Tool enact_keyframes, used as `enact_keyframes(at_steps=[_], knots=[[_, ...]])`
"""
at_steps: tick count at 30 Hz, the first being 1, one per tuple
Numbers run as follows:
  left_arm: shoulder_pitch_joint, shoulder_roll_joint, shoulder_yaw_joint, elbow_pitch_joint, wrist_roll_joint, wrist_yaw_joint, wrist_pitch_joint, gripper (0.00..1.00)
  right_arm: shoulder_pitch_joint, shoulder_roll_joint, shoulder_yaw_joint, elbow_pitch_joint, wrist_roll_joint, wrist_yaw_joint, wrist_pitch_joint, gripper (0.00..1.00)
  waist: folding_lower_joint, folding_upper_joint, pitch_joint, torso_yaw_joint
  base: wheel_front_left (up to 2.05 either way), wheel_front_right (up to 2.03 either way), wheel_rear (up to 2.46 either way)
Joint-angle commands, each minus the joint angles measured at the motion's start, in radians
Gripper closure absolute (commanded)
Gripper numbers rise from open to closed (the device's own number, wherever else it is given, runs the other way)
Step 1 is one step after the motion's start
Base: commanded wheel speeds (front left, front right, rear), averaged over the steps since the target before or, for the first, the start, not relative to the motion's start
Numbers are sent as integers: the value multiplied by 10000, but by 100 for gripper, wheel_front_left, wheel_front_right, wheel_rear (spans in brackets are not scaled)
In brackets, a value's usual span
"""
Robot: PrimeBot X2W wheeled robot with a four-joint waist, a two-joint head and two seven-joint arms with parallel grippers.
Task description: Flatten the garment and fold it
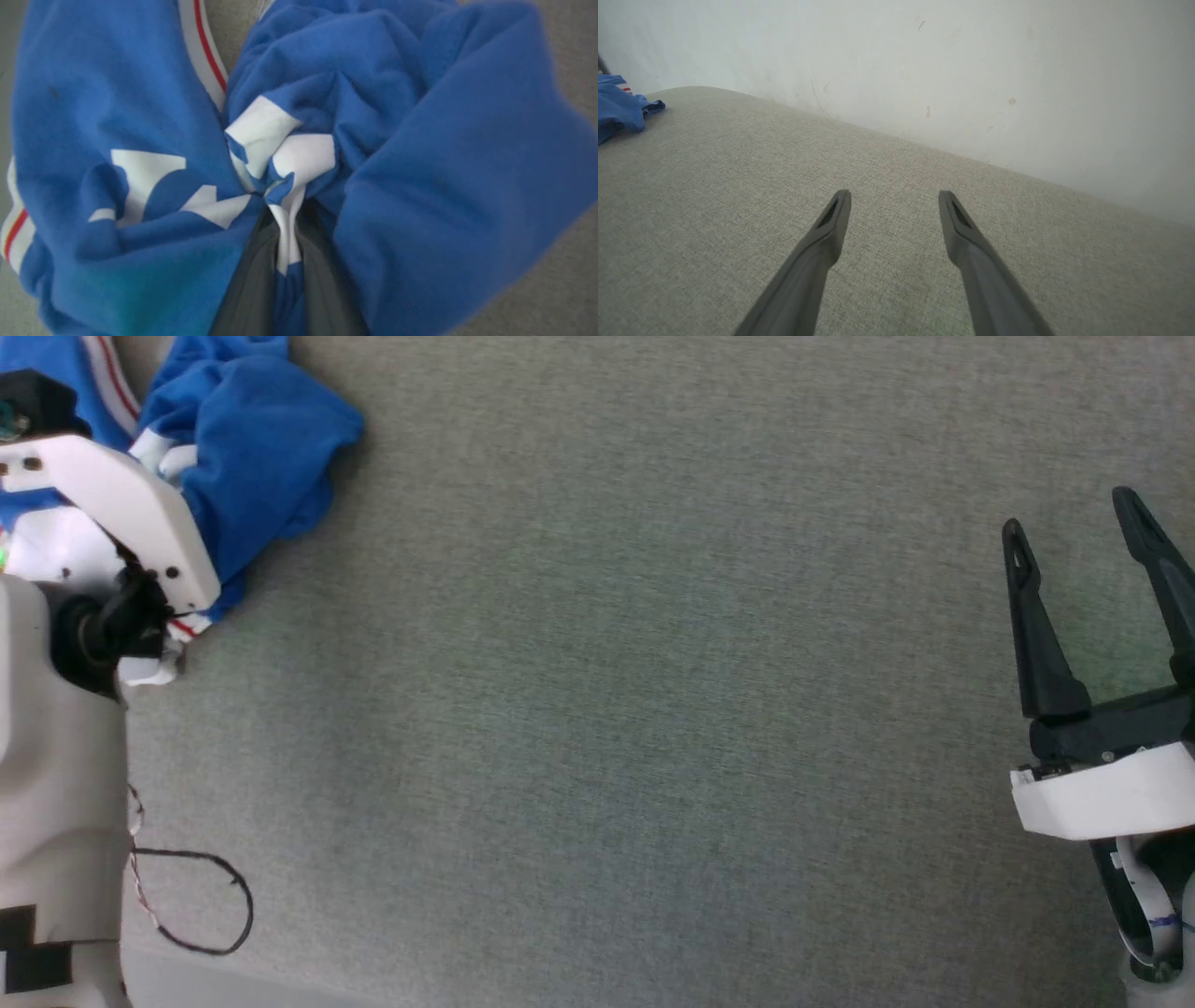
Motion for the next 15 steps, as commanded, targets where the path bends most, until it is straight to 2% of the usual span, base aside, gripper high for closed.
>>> enact_keyframes(at_steps=[1,9,12,15], knots=[[204,16,-30,79,-29,32,85,100,-175,50,-2,63,56,-19,-109,0,-1,-1,26,-165,0,0,0],[19,703,159,-256,169,16,-403,100,-150,414,66,663,111,-19,-523,0,-1,-1,-910,-282,0,0,0],[-141,985,370,-464,346,153,-1102,100,-122,604,129,1004,161,-19,-738,0,-1,-1,-1447,-377,0,0,0],[-391,974,730,-529,157,381,-1496,100,-6,802,87,1344,194,-19,-958,0,-1,-1,-2053,-476,0,0,0]])
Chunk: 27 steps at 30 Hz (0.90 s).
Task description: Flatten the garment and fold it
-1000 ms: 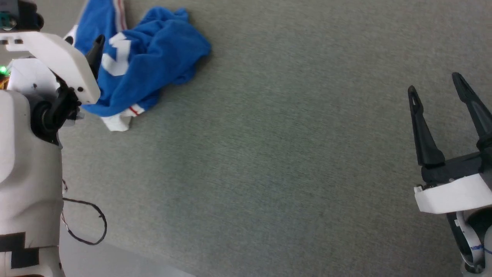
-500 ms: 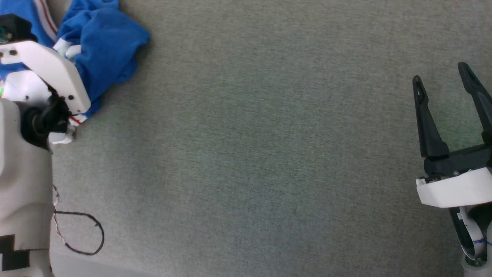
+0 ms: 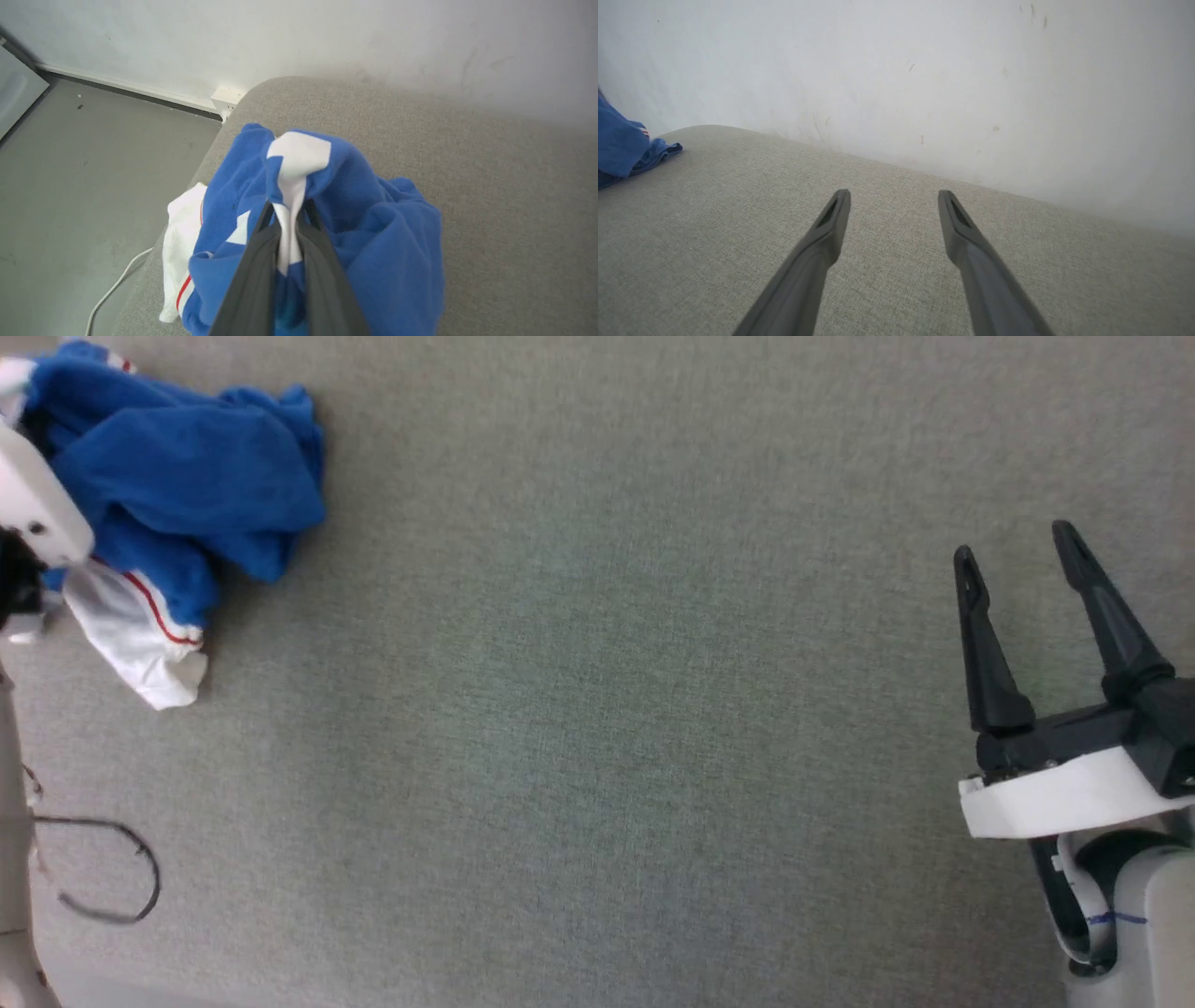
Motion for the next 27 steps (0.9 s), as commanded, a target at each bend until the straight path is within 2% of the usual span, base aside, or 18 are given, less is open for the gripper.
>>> enact_keyframes(at_steps=[1,8,15,20,27], knots=[[-279,23,110,-79,-71,77,-117,100,61,96,-42,155,82,-19,-147,0,1,0,-980,-211,0,0,0],[-937,245,219,-526,-153,218,19,100,598,438,-282,778,168,-19,-561,0,1,0,-2326,-621,0,0,0],[-1795,-10,-6,-1366,-136,535,235,100,1169,538,-579,1111,295,-19,-791,0,1,0,-3236,-1143,0,0,0],[-2318,-468,-314,-1694,-202,684,407,100,1414,543,-786,1260,580,-19,-902,0,1,0,-3644,-1451,0,0,0],[-2701,-1680,-1011,-2403,-337,1176,839,100,1590,546,-1138,1296,813,-19,-1003,0,1,0,-3941,-2069,0,0,0]])
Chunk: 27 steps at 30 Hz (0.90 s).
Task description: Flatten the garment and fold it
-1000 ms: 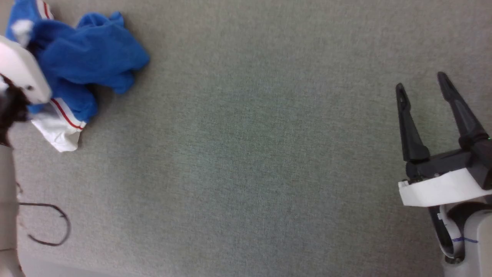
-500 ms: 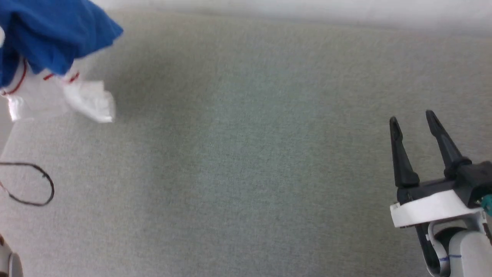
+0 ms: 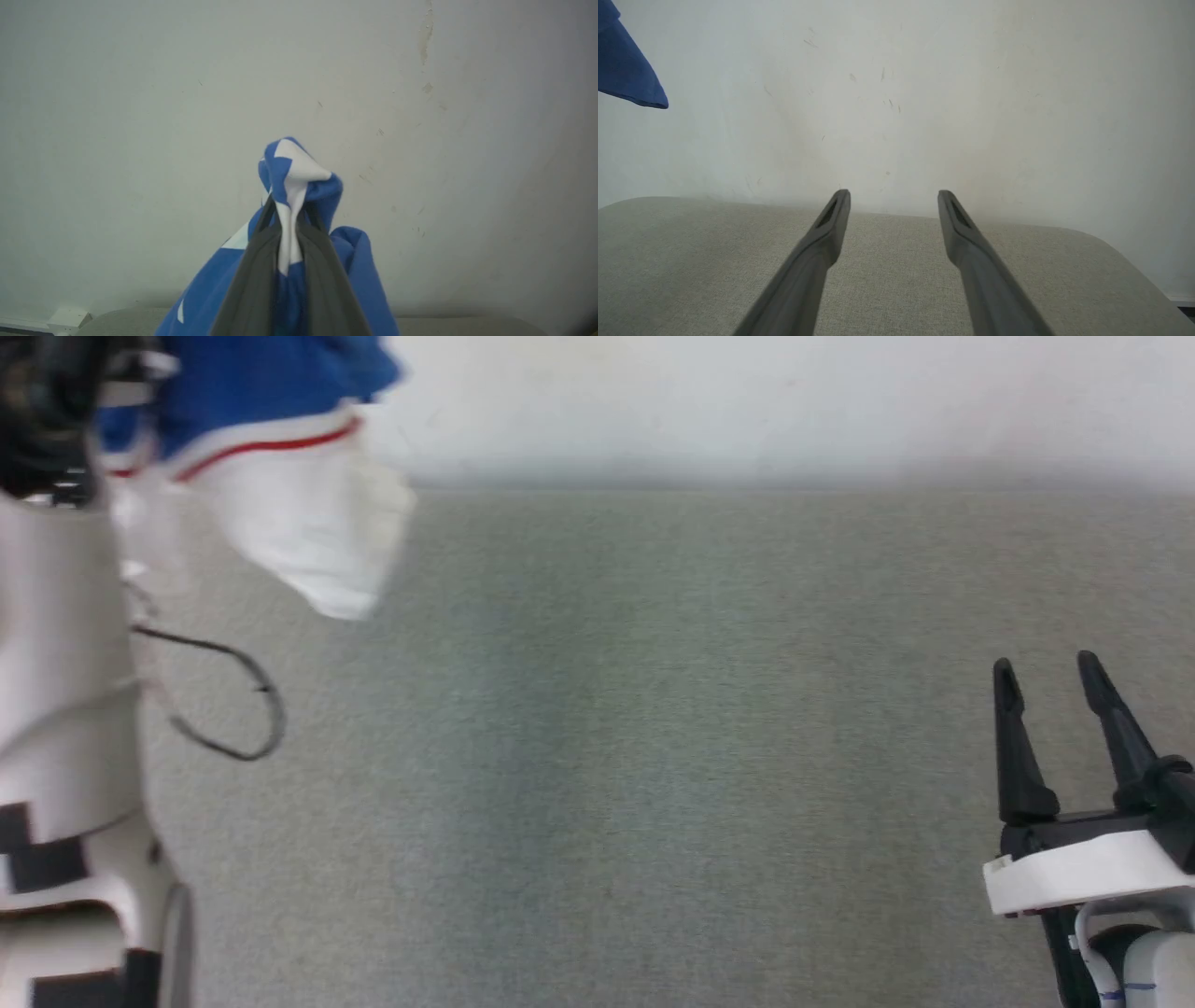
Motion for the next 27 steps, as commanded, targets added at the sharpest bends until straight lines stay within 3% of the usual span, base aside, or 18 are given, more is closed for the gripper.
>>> enact_keyframes(at_steps=[1,8,13,19,27], knots=[[-129,-129,-85,-103,-82,58,23,100,73,30,-55,22,63,-19,-74,0,1,-1,-312,-483,0,0,0],[164,-1653,-722,-641,-664,298,148,100,41,31,-369,-57,145,-19,-103,0,1,-1,-223,-1182,0,0,0],[883,-2278,-1533,-903,-823,220,-285,100,20,31,-658,-137,180,-19,-118,0,1,-1,-79,-1652,0,0,0],[2484,-2532,-2751,-574,-833,385,-1674,100,-17,31,-861,-176,209,-19,-141,0,1,-1,152,-2081,0,0,0],[4679,-2572,-4247,1409,-952,977,-3539,100,-114,31,-740,-235,249,-19,-107,0,1,-1,642,-2383,0,0,0]])
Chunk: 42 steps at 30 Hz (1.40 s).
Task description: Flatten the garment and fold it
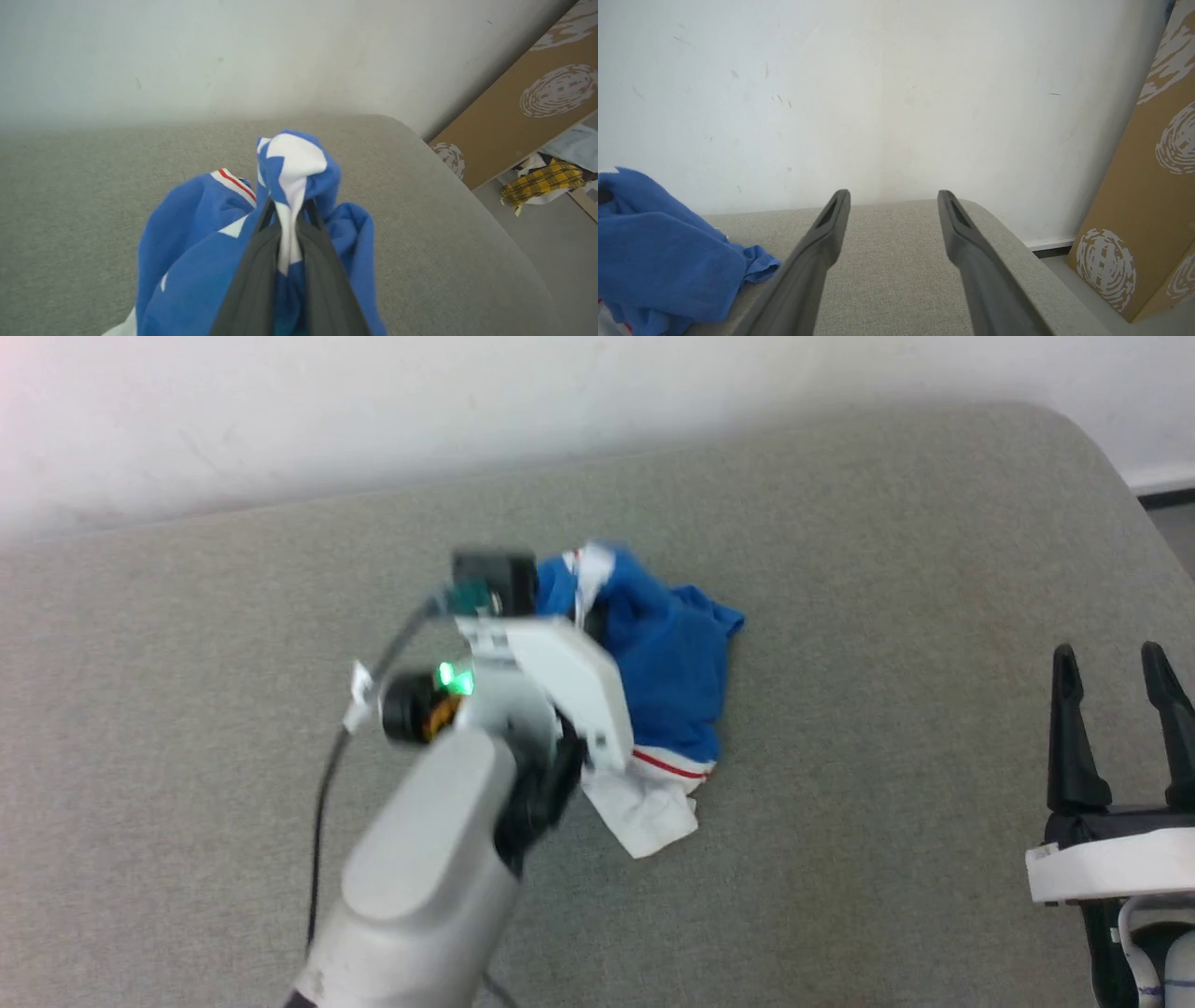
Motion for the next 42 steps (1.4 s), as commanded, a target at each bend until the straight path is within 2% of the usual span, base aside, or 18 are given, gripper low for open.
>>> enact_keyframes(at_steps=[1,8,9,10,11,15,19,22,24,29,34,38,42], knots=[[230,-15,-148,257,-61,108,-153,100,-101,31,52,-22,76,-19,-26,0,0,-1,230,-133,0,0,0],[383,-16,-949,1896,-294,318,-548,100,-304,31,187,51,101,-19,-23,0,0,-1,631,-51,0,0,0],[298,-17,-992,1971,-354,320,-673,86,-327,31,195,87,100,-19,-31,0,0,-1,641,-9,0,0,0],[211,-17,-1000,1996,-470,330,-825,31,-338,31,195,120,97,-19,-38,0,0,-1,627,41,0,0,0],[115,-17,-1000,1992,-577,344,-1000,0,-340,31,193,149,90,-19,-39,0,0,-1,600,94,0,0,0],[-245,-17,-957,1721,-890,285,-1715,0,-303,31,191,222,42,-19,-8,0,0,-1,343,289,0,0,0],[-243,73,-600,872,-1092,139,-2454,0,-149,32,169,235,-16,-19,72,0,0,-1,-48,460,0,0,0],[157,472,-287,-214,-1174,33,-2956,0,13,32,144,214,-48,-19,141,0,0,-1,-317,561,0,0,0],[587,929,-56,-1057,-1073,46,-3389,0,118,32,135,176,-59,-19,191,0,0,-1,-455,613,0,0,0],[2161,2248,650,-2965,-510,399,-4656,0,390,32,125,43,-42,-19,283,0,0,-1,-641,701,0,0,0],[4174,3323,1164,-4369,367,919,-5185,0,724,32,147,-39,-8,-19,385,0,0,-1,-809,727,0,0,0],[5737,3689,1403,-5009,1091,1222,-5300,0,1022,32,223,-29,54,-19,462,0,0,-1,-865,795,0,0,0],[6885,3314,1745,-5281,1357,1397,-5315,0,1211,32,375,-2,133,-19,509,0,0,-1,-886,894,0,0,0]])
